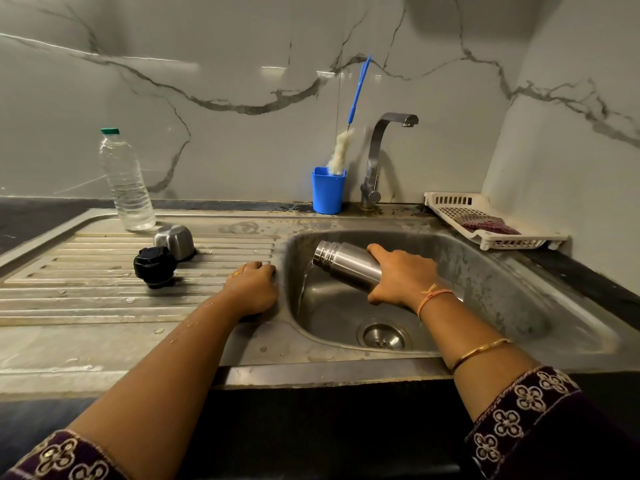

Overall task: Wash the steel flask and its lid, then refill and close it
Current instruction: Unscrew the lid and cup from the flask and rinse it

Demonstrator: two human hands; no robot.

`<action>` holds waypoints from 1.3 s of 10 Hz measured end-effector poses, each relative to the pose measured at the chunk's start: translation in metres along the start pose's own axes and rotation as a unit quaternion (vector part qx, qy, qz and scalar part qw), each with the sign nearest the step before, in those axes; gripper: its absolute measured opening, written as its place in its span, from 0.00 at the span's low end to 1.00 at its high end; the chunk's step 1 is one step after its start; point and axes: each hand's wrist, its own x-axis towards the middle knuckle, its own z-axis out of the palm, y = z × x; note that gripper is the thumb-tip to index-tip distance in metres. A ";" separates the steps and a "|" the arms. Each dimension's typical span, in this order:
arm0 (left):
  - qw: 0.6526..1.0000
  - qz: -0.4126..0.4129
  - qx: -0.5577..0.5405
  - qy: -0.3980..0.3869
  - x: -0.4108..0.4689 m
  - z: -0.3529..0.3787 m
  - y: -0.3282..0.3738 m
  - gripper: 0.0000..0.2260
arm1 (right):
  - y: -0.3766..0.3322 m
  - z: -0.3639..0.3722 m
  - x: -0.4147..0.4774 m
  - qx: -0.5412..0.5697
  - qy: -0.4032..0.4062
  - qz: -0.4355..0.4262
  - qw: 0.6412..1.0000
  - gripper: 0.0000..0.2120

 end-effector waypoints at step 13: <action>1.000 -0.005 -0.005 0.000 -0.002 0.000 0.001 0.21 | -0.002 0.001 0.001 -0.010 -0.006 -0.004 1.000 0.39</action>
